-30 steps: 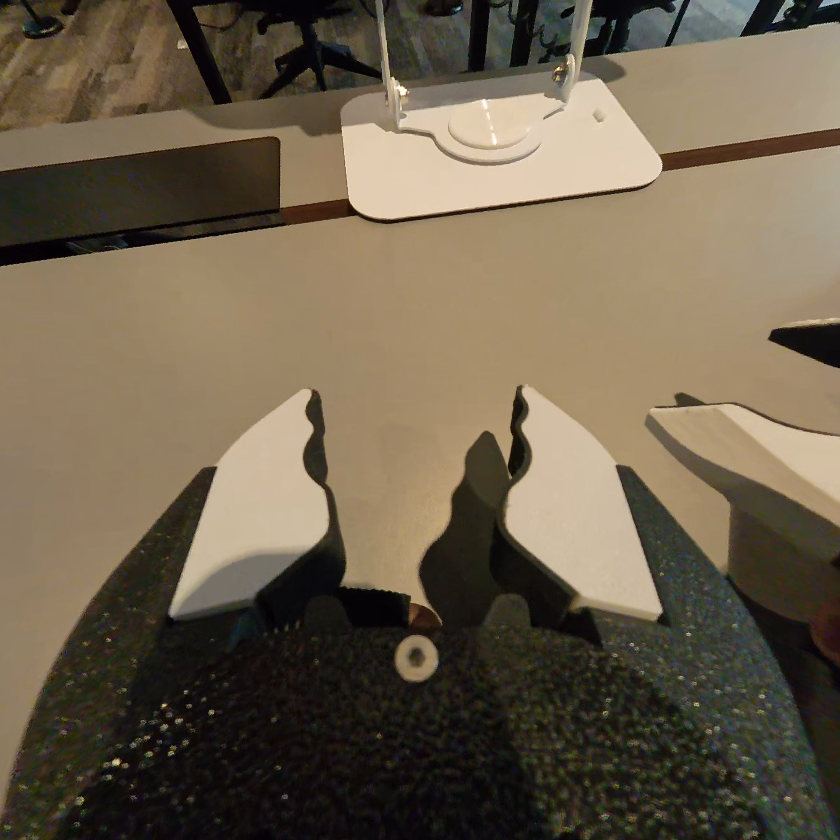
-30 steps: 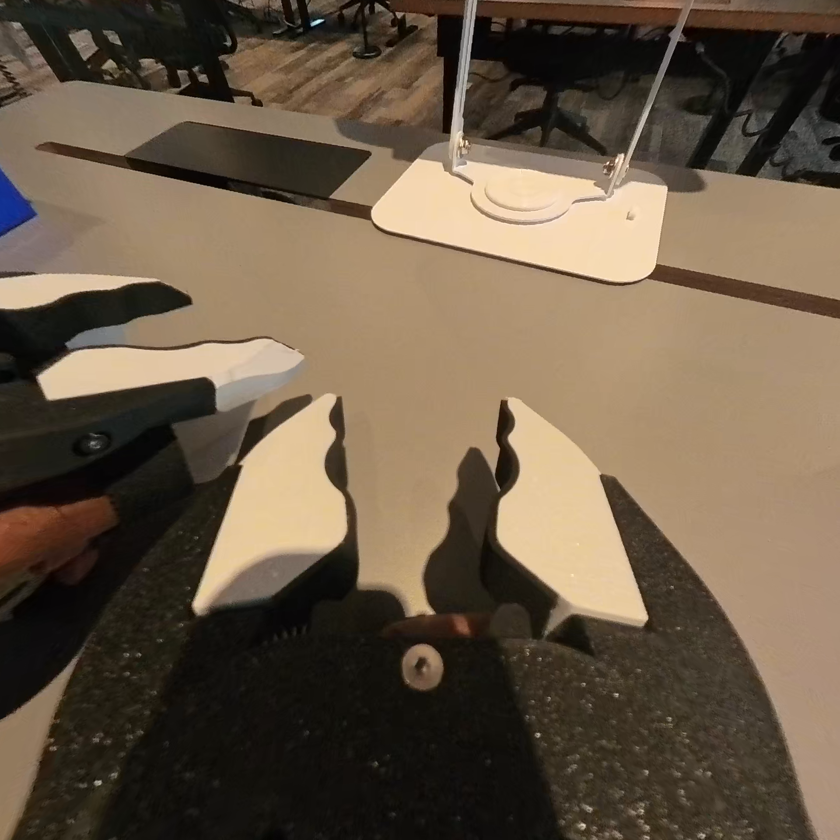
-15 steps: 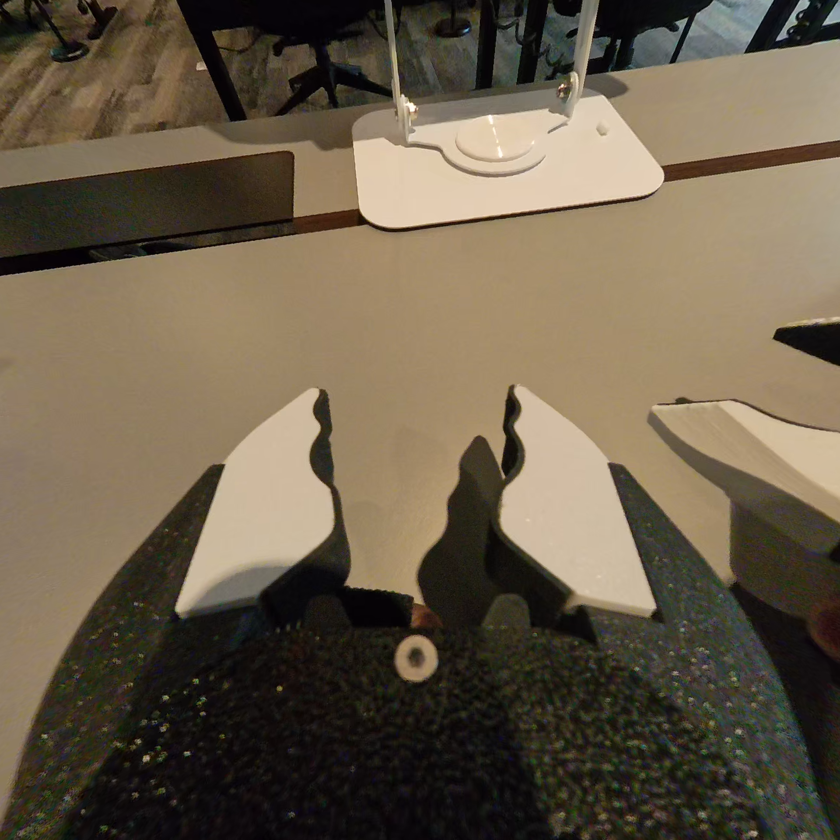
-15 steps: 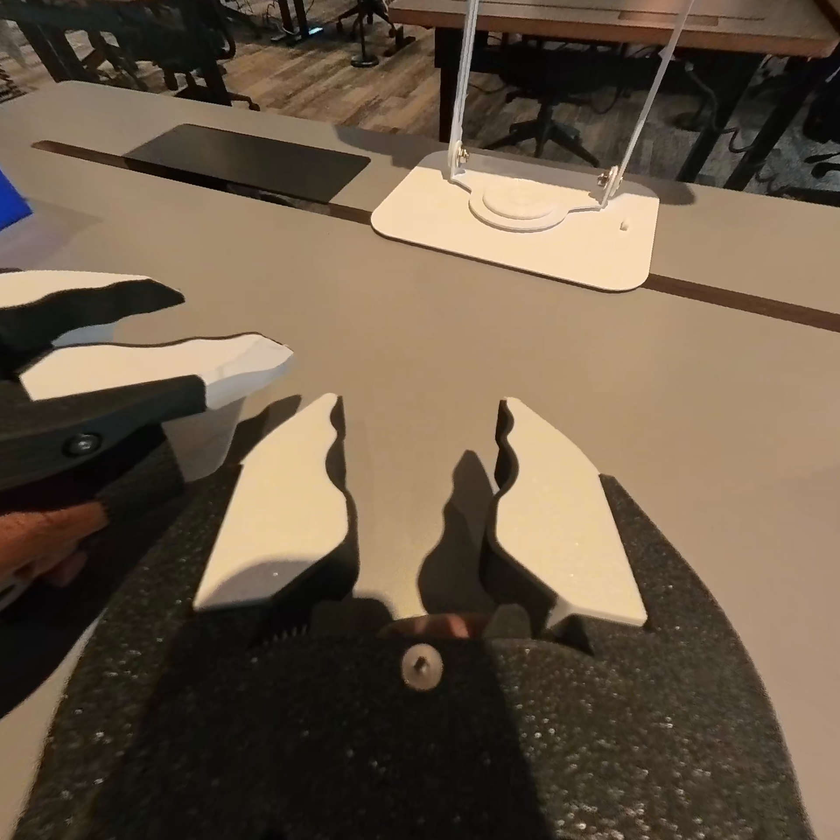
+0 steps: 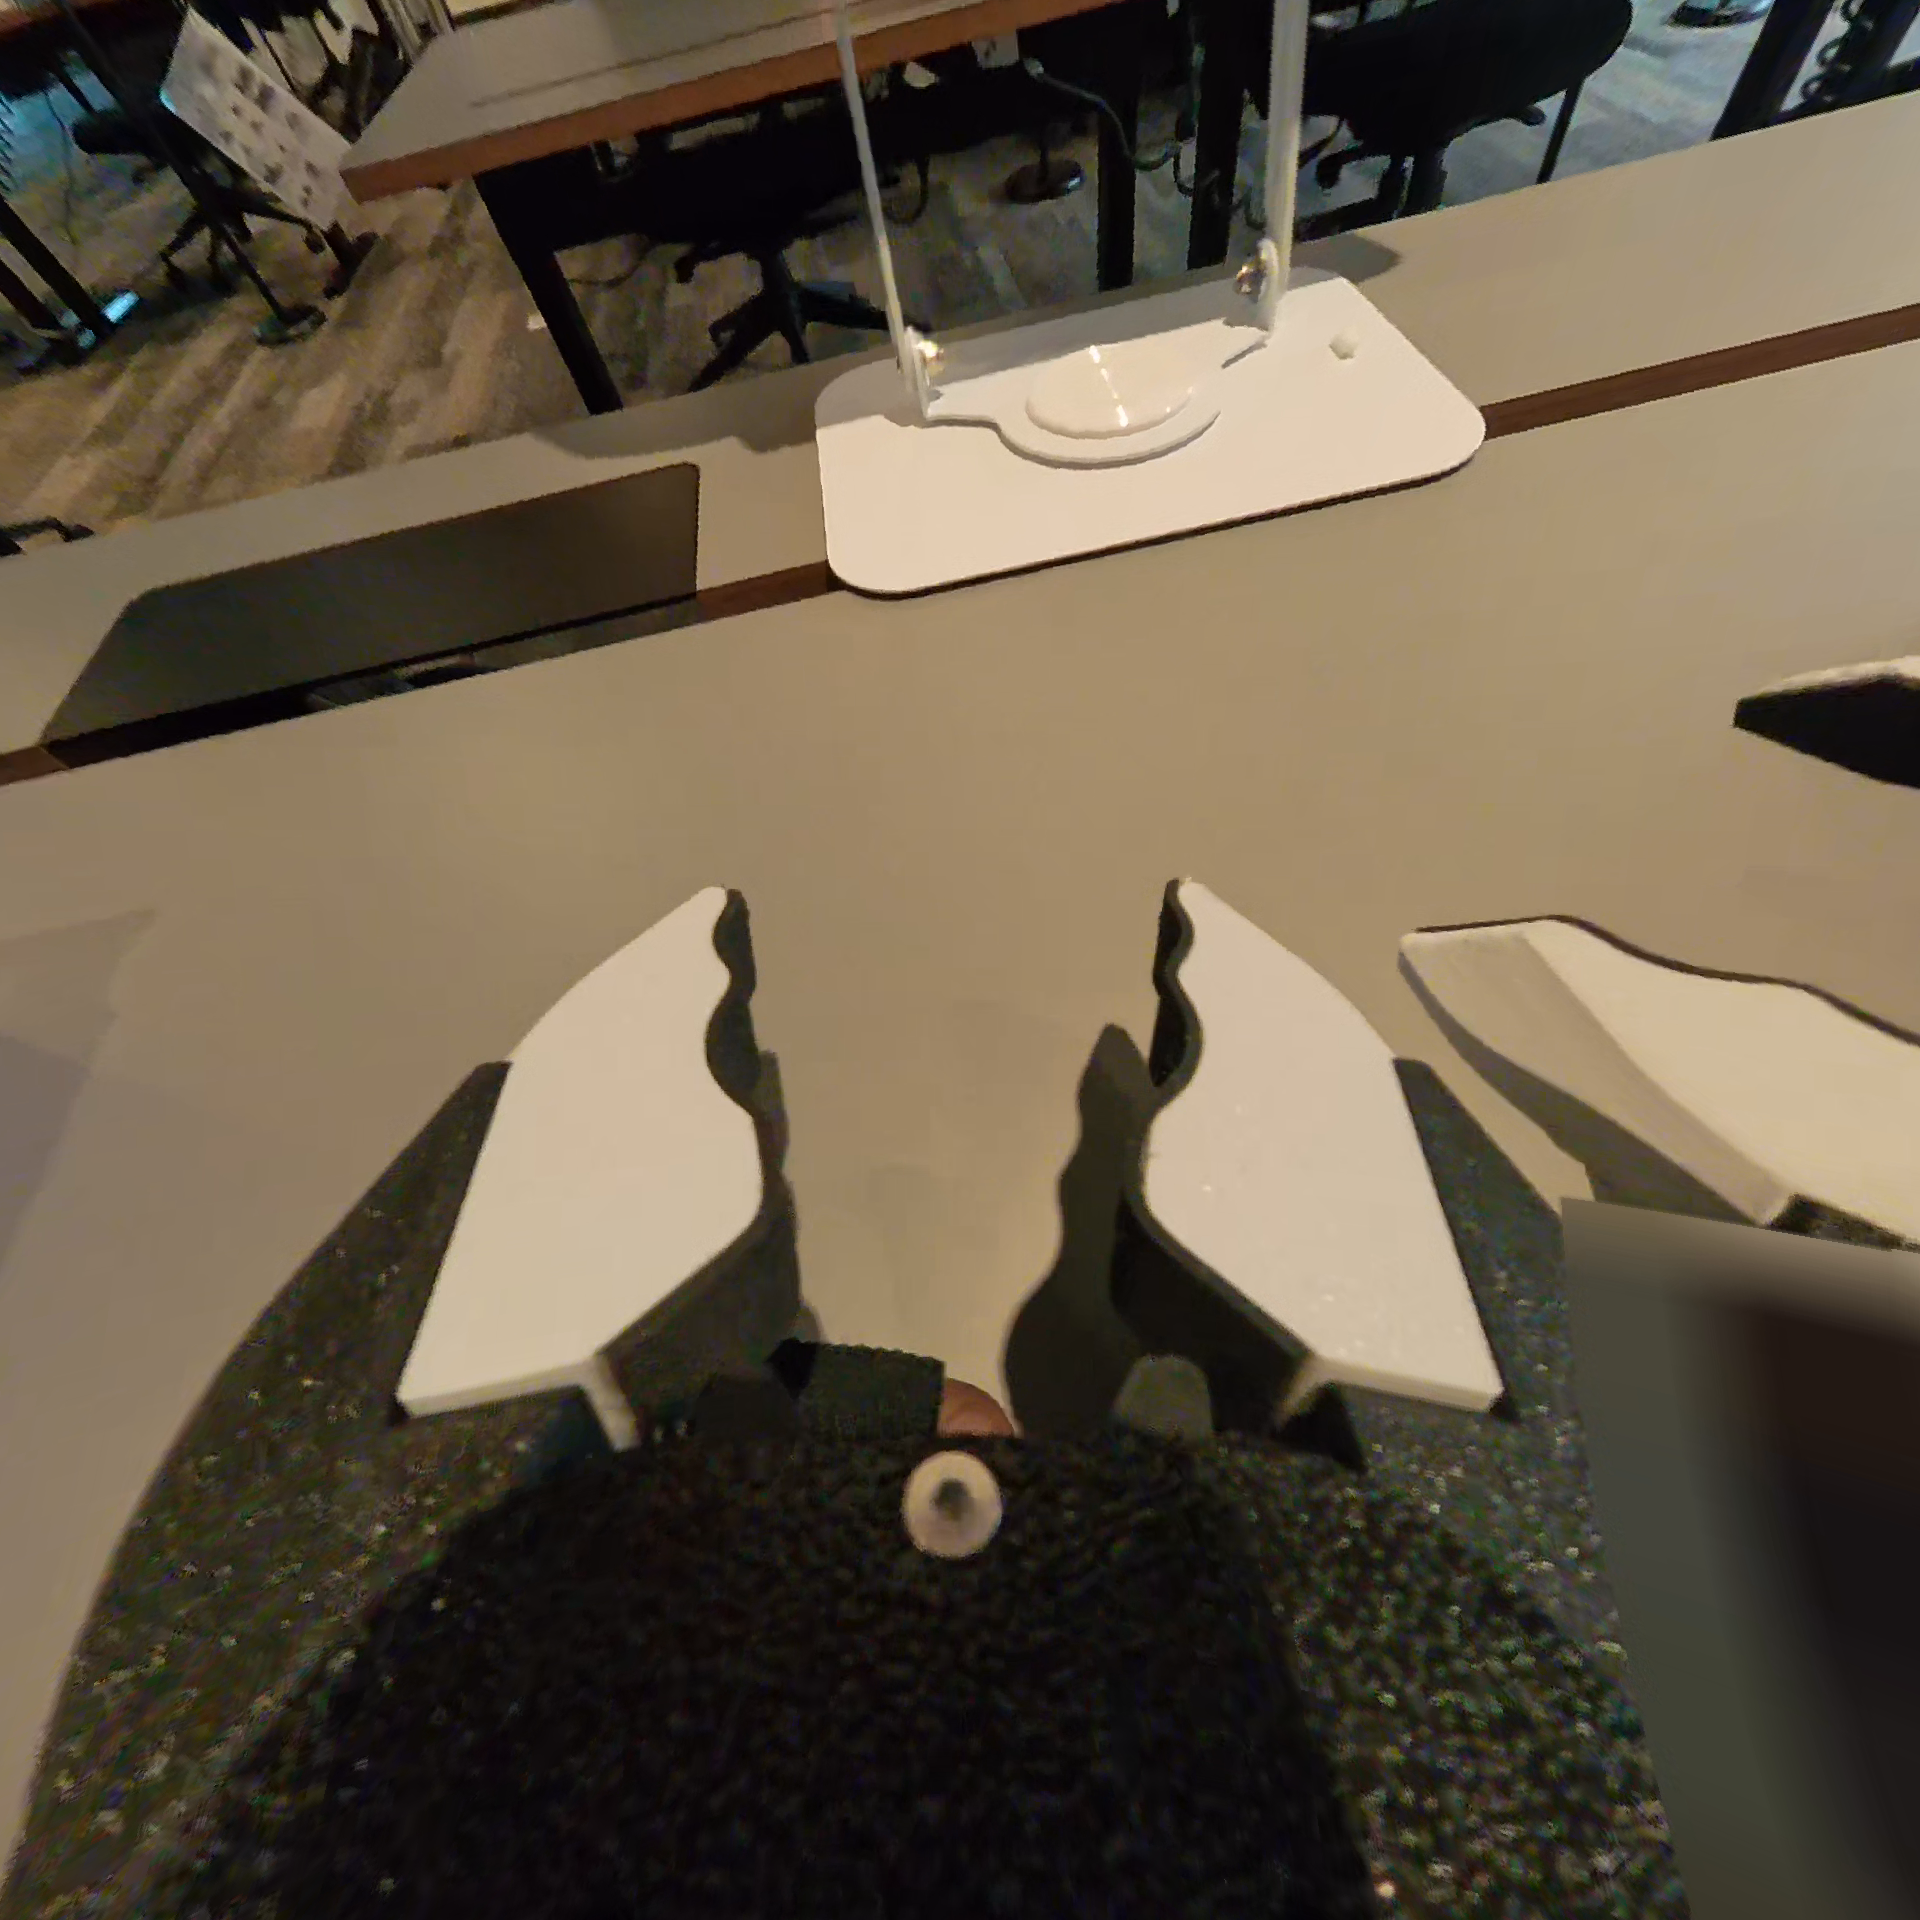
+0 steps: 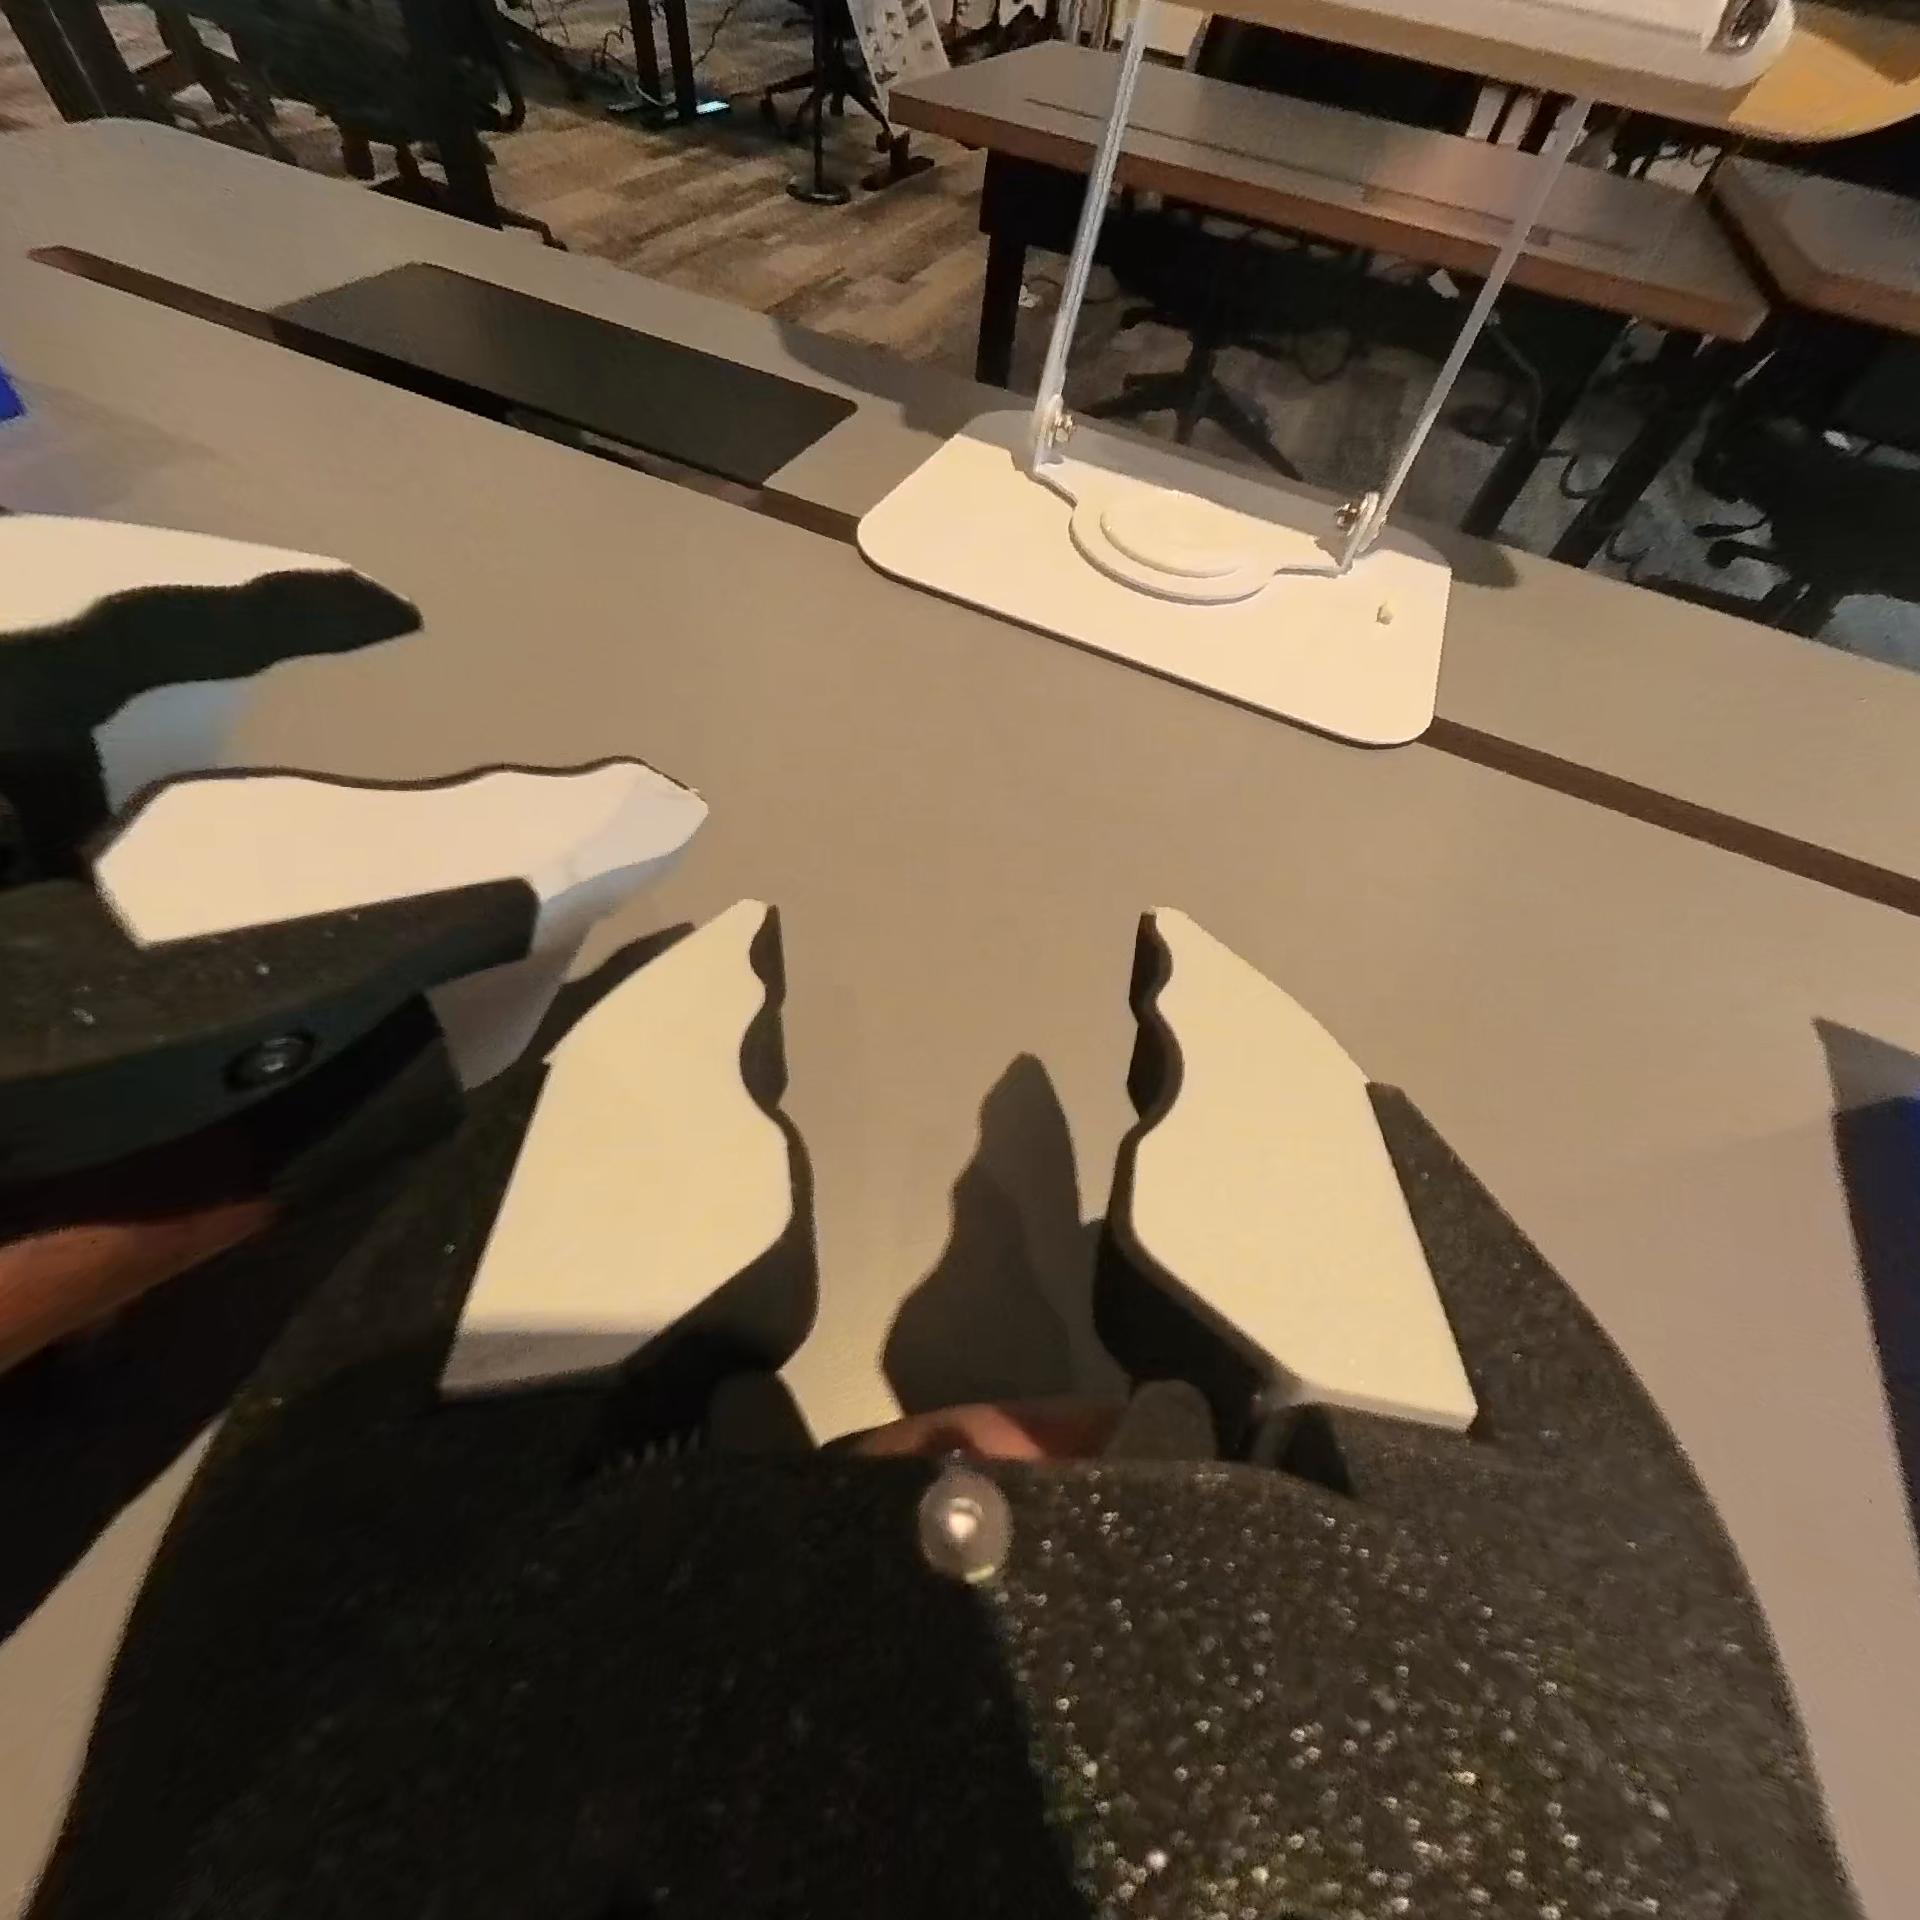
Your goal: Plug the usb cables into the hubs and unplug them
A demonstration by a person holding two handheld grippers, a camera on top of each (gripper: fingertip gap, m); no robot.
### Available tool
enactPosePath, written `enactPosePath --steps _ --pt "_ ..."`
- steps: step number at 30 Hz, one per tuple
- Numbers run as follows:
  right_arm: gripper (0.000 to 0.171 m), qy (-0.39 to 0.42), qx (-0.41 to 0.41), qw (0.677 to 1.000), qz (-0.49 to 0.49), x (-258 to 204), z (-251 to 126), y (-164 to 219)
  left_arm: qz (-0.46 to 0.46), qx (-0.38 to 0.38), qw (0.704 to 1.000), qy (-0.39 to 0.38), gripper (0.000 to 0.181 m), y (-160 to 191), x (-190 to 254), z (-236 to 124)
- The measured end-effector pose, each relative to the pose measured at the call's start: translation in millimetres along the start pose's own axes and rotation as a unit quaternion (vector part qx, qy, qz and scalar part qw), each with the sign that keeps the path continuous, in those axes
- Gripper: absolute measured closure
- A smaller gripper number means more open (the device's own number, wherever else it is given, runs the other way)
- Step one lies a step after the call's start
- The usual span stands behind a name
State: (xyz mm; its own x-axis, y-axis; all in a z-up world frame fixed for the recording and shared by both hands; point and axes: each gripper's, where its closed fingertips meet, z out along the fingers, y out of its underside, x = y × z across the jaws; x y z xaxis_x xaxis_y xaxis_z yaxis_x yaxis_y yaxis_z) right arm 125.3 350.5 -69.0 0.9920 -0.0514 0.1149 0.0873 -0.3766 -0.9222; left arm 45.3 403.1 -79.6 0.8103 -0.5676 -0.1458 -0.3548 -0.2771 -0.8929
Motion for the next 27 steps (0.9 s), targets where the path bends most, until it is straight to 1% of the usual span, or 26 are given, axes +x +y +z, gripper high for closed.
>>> enactPosePath --steps 3,10,20,23,27 --pt "0.106 0.001 0.003 1.000 0.000 0.3 -0.7 -0.8 0.011 0.007 1.000 -0.005 0.107 -1.5 1.2 -1.5" --pt "0.106 0.004 0.008 1.000 -0.007 -0.5 -2.0 -2.4 -0.007 0.010 1.000 -0.001 0.107 -1.8 -1.5 -2.2" --pt "0.106 0.004 0.028 0.999 -0.023 -4.2 -5.3 -7.6 -0.006 0.010 1.000 0.000 0.107 -2.0 -1.2 -2.3" --pt "0.107 0.002 0.072 0.997 -0.018 -4.4 -11.2 -18.3 -0.007 0.008 1.000 0.000 0.107 -2.0 -1.3 -2.1" --pt "0.107 -0.025 0.182 0.983 -0.002 -10.2 -31.0 -45.7 -0.011 0.005 1.000 0.003 0.107 -1.4 -1.5 -1.4"
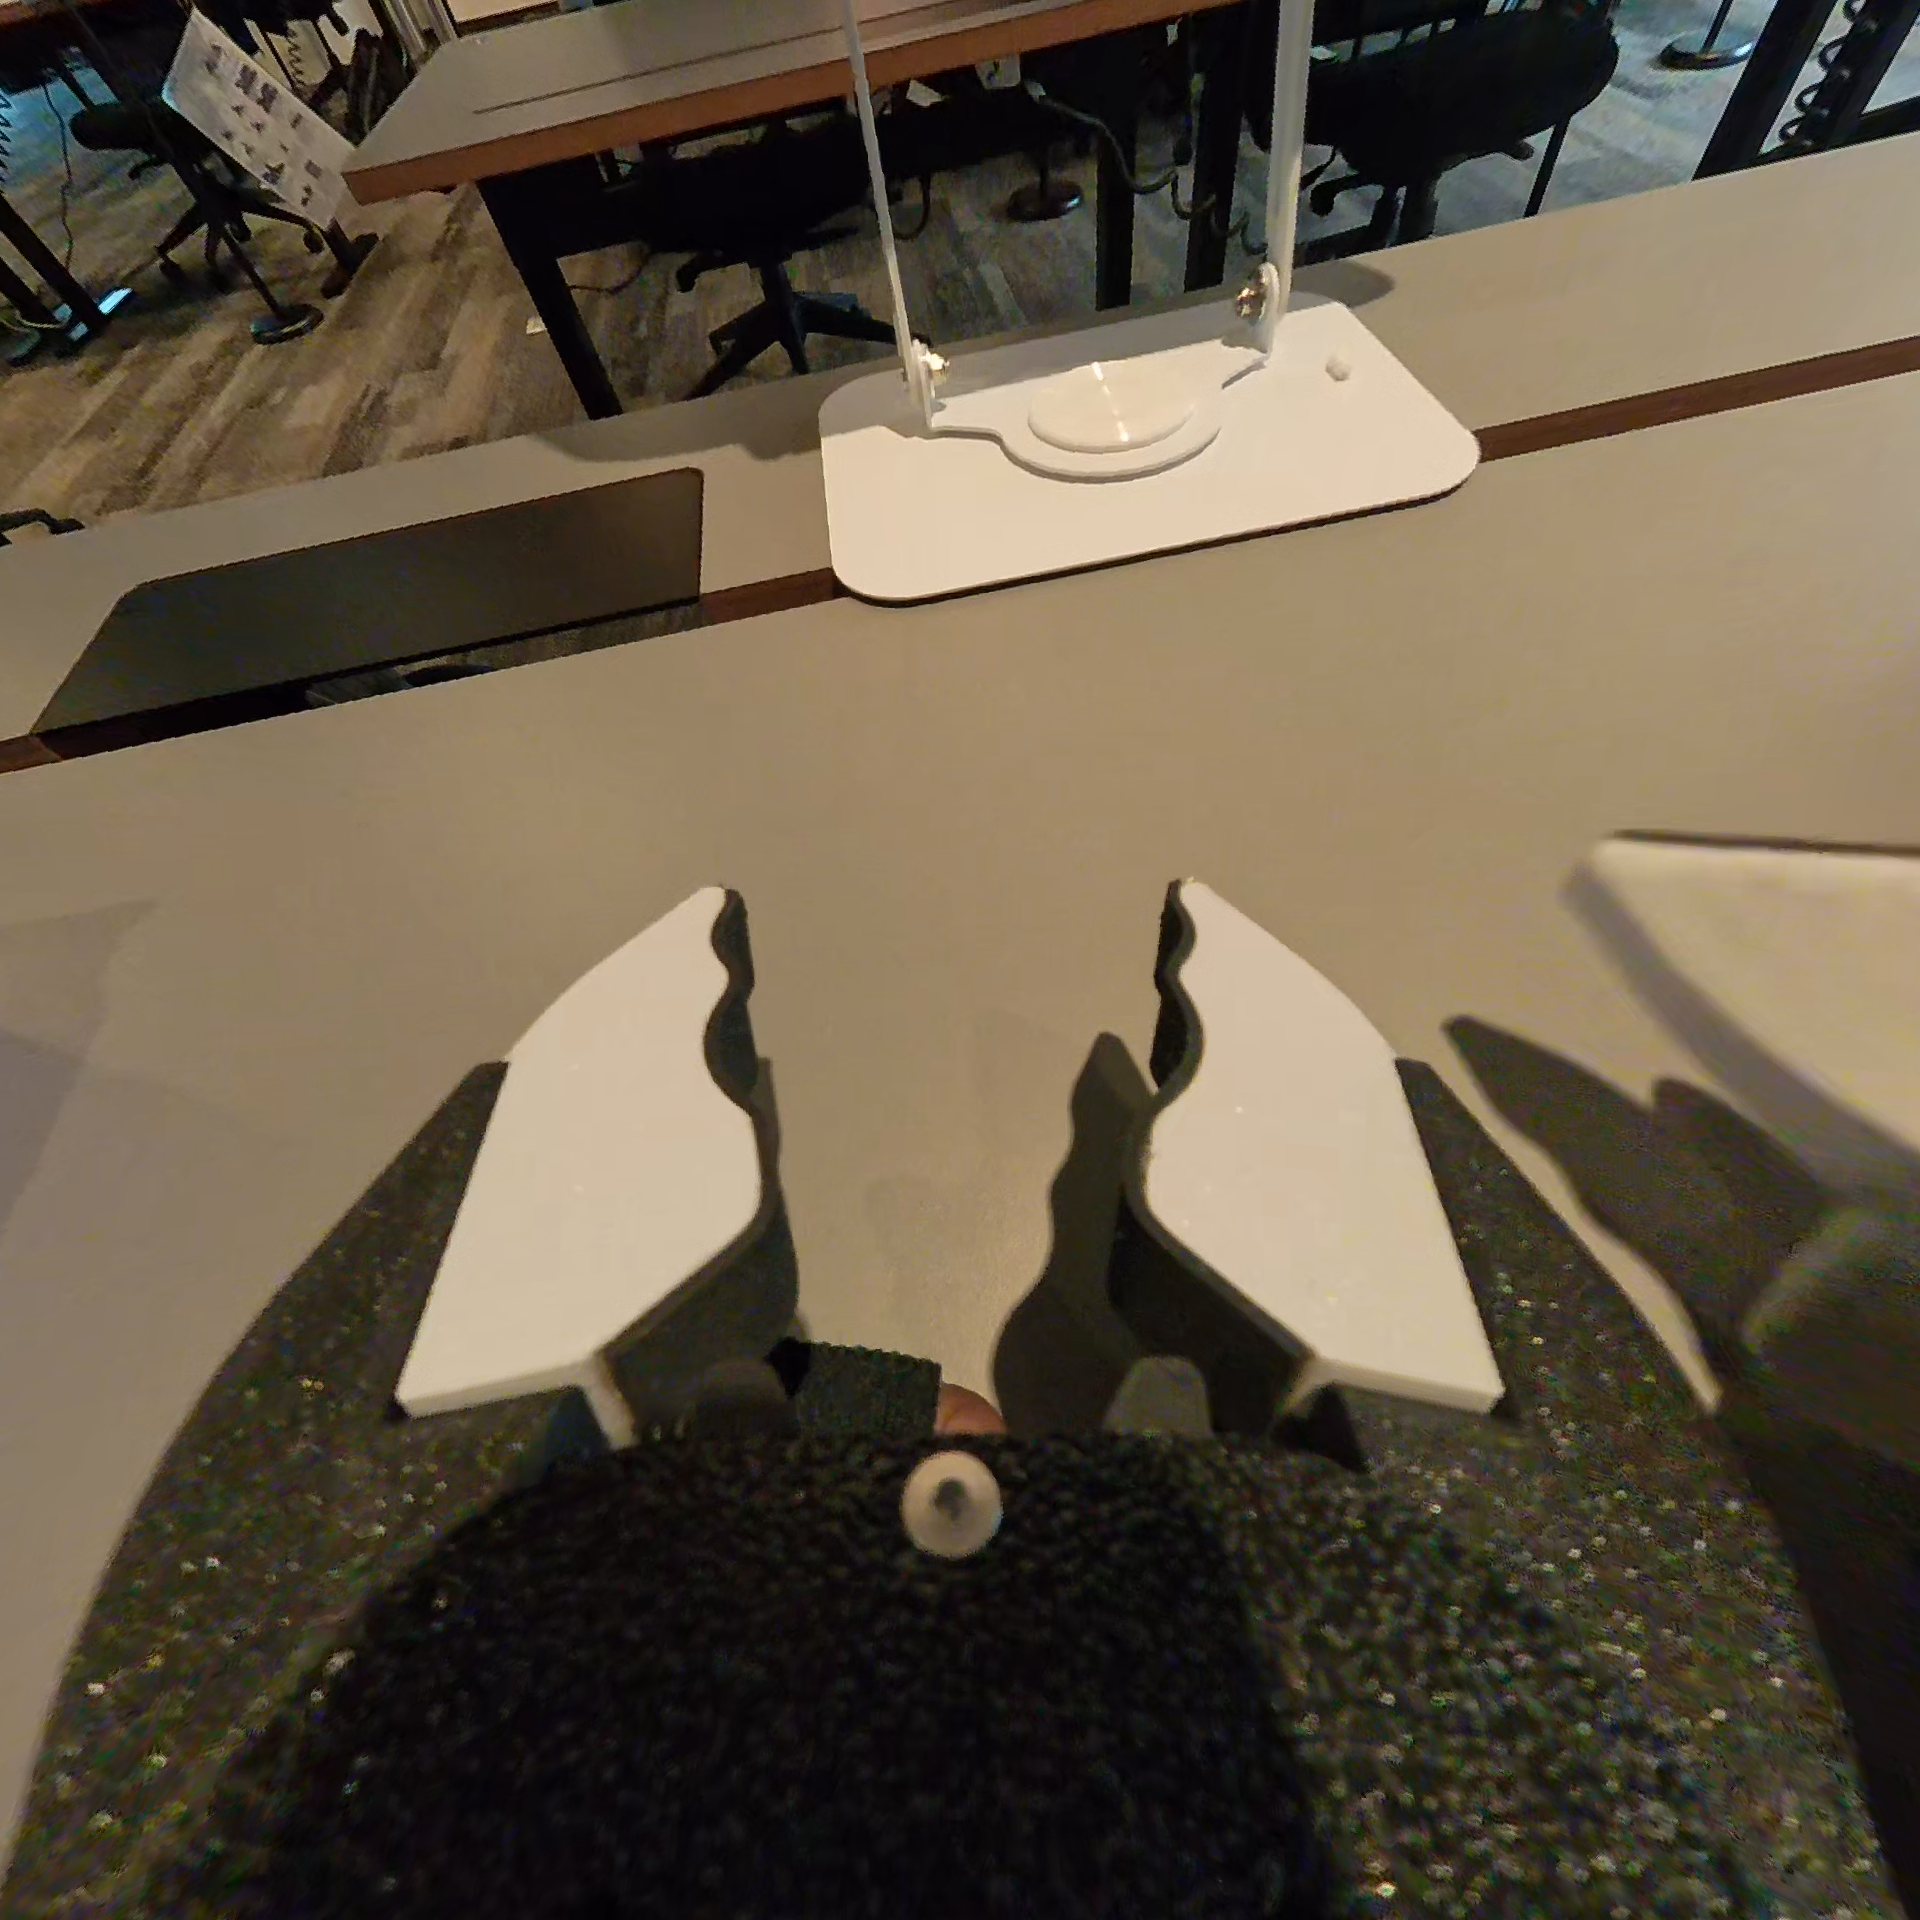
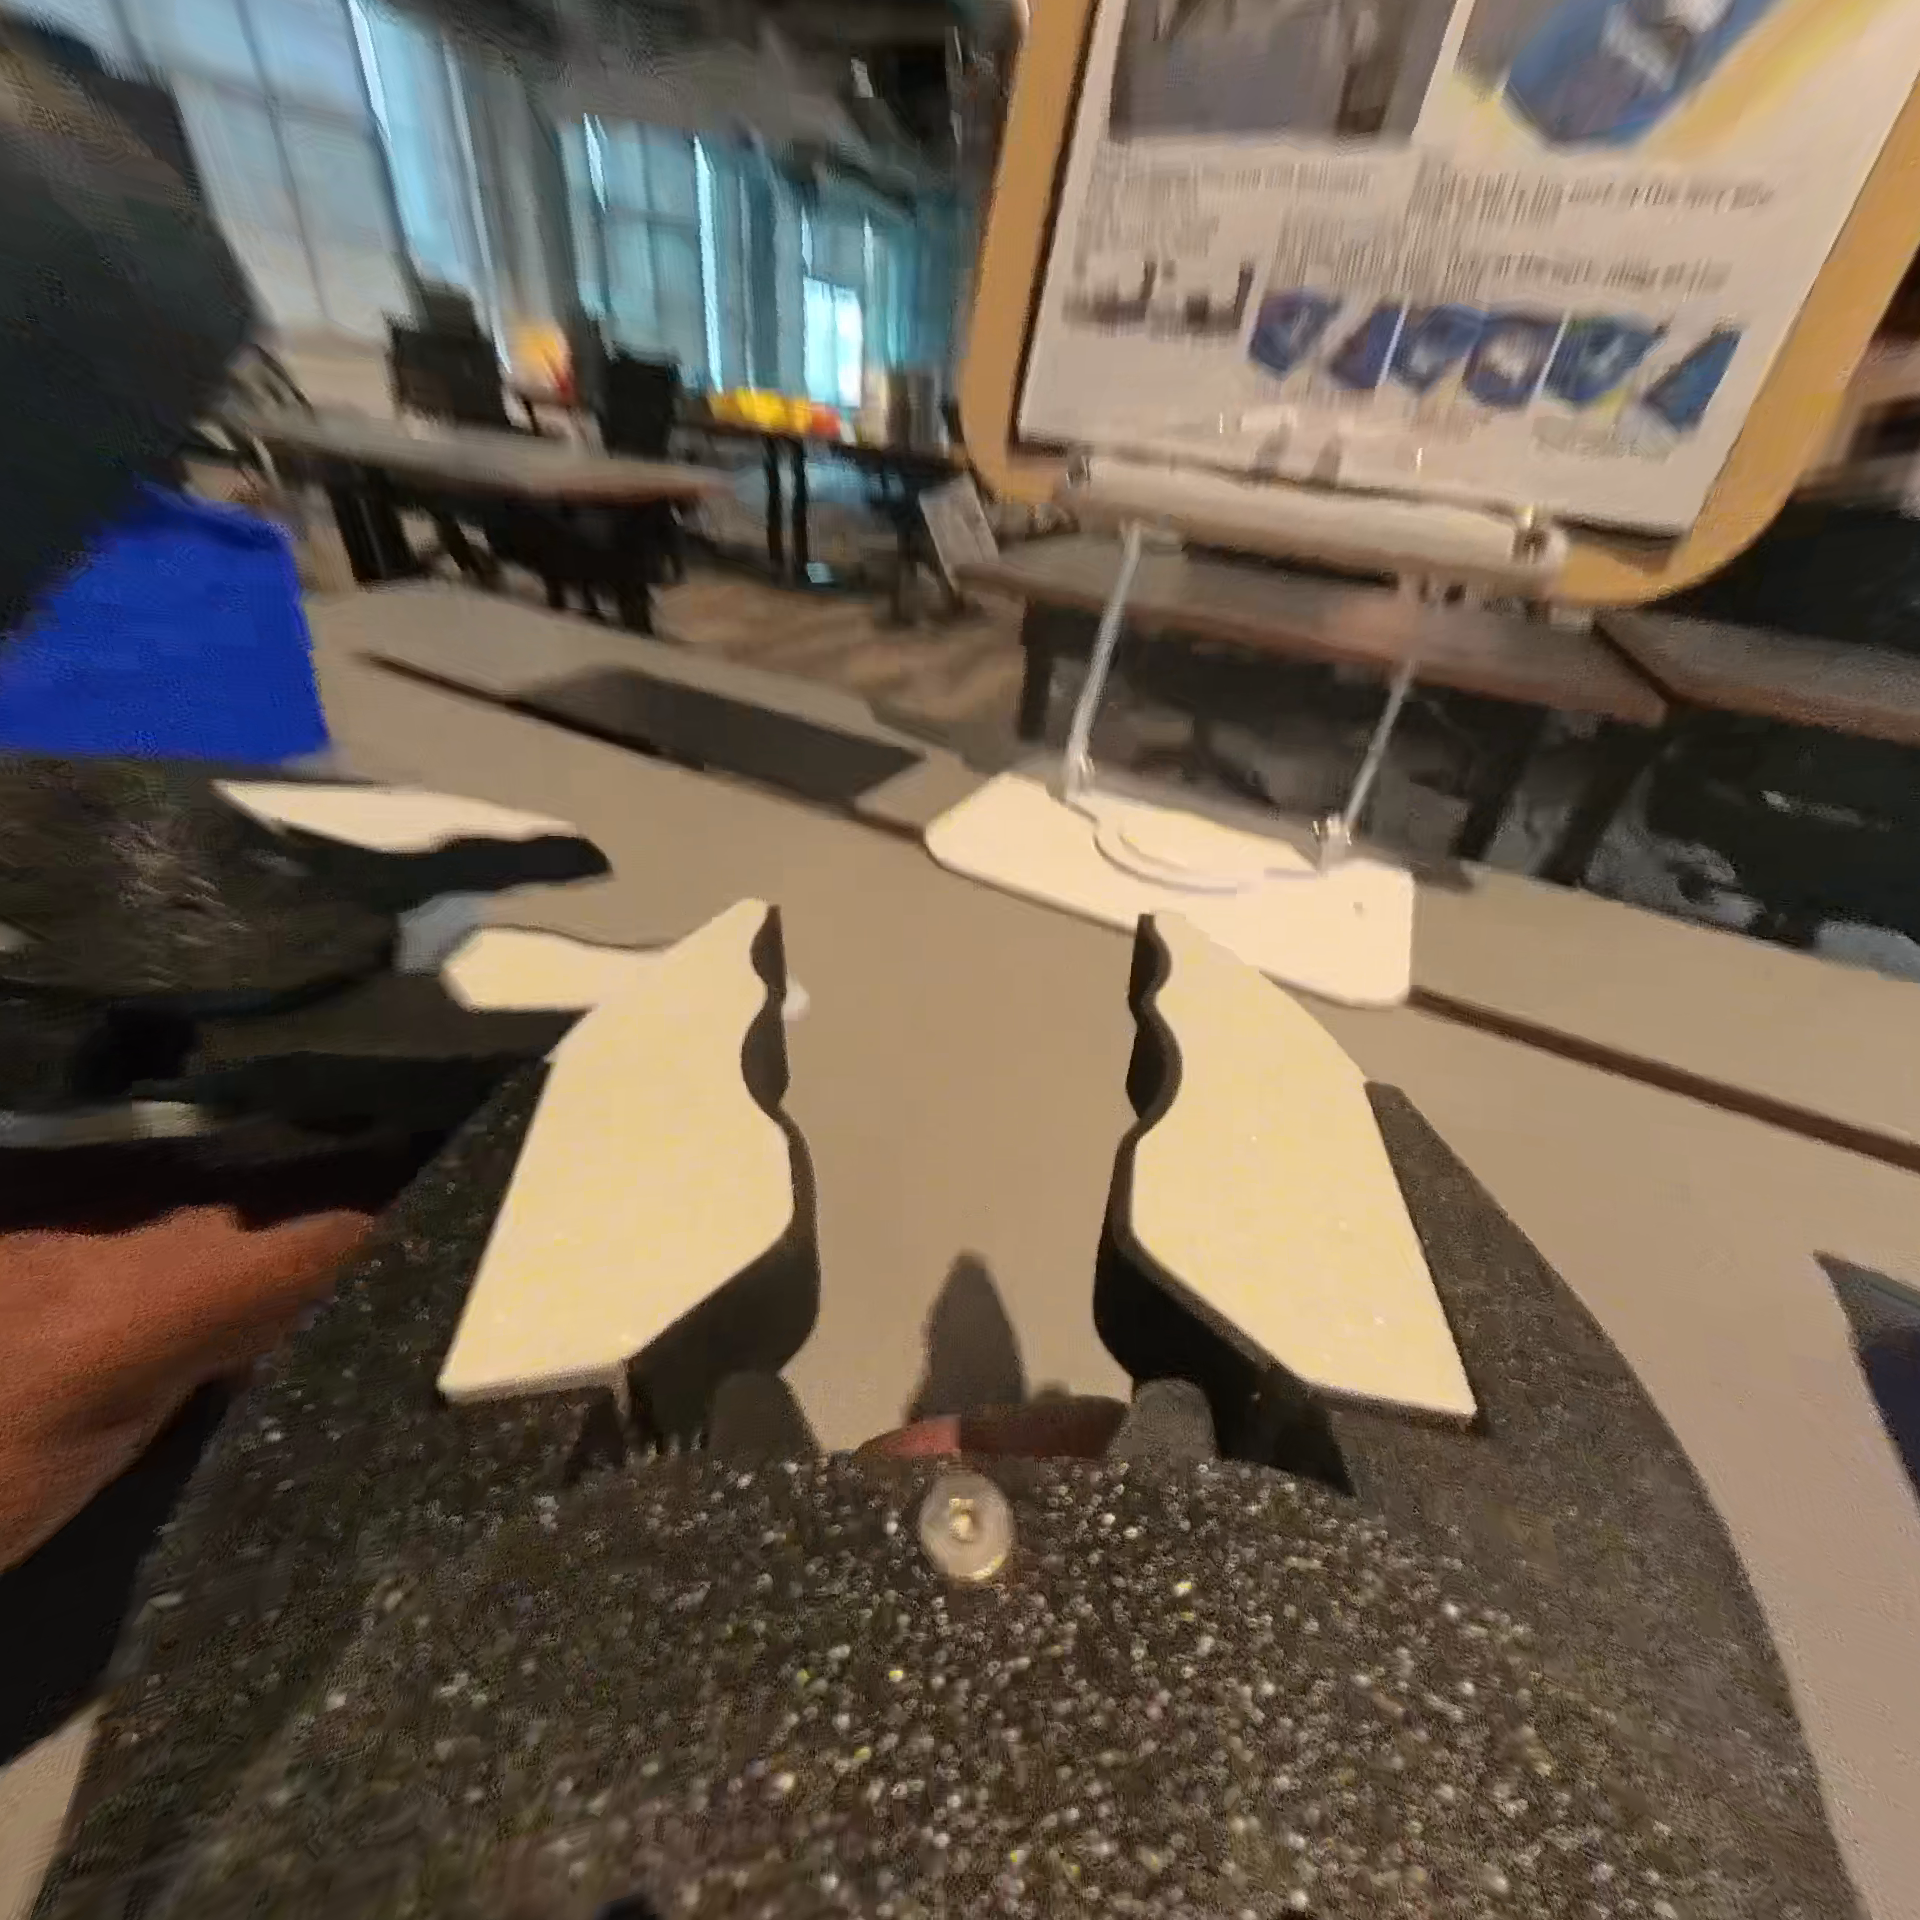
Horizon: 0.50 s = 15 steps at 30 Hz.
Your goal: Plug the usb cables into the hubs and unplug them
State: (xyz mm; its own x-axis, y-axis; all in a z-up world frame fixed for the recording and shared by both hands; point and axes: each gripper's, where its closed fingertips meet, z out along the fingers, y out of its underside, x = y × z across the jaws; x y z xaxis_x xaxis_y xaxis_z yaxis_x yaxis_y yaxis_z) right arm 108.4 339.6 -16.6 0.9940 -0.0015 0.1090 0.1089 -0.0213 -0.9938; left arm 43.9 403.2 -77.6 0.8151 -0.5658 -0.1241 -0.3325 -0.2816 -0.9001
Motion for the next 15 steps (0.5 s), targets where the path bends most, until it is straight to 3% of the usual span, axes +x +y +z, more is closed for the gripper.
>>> enactPosePath --steps 6,9,15 --pt "0.117 -0.106 0.225 0.968 0.044 -30.0 -49.8 -84.2 -0.002 -0.011 1.000 0.005 0.107 1.9 0.7 2.3" --pt "0.118 -0.147 0.266 0.952 0.029 -59.5 -67.2 -107.3 0.011 -0.029 0.999 0.007 0.106 5.8 3.8 6.0" --pt "0.115 -0.183 0.351 0.912 -0.109 -122.9 -106.5 -135.4 0.047 -0.039 0.998 -0.011 0.104 7.9 6.6 8.1"
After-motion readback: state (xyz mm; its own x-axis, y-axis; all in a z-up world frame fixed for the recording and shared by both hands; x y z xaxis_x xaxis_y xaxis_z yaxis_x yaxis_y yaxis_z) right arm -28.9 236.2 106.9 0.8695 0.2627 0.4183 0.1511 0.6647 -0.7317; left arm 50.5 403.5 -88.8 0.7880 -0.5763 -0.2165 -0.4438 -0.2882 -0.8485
